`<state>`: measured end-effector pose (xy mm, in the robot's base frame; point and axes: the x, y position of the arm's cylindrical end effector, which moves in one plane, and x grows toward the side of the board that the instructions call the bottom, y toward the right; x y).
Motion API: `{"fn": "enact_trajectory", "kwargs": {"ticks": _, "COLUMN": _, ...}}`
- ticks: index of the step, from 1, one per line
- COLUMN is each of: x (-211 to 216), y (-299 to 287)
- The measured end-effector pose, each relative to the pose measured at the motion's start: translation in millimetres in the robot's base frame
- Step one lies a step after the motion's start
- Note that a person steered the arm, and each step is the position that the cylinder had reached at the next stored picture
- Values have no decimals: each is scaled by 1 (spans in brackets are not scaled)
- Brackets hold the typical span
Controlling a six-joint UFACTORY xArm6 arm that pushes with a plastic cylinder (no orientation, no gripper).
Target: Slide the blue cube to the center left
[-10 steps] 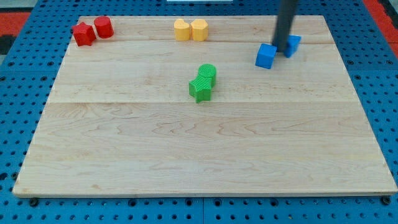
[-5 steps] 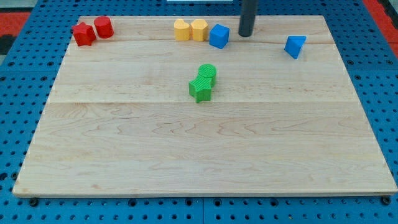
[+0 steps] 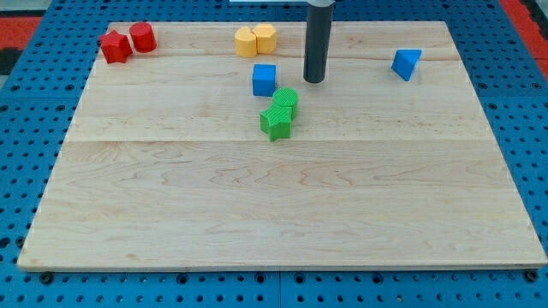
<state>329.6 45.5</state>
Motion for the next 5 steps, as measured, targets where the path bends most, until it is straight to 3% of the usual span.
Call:
{"fn": "enact_trajectory", "kwargs": {"ticks": 1, "x": -15, "y": -109}}
{"fn": "enact_trajectory", "kwargs": {"ticks": 2, "x": -24, "y": -159}}
{"fn": "enact_trajectory", "kwargs": {"ticks": 4, "x": 38, "y": -290}}
{"fn": "enact_trajectory", "kwargs": {"ticks": 5, "x": 31, "y": -198}}
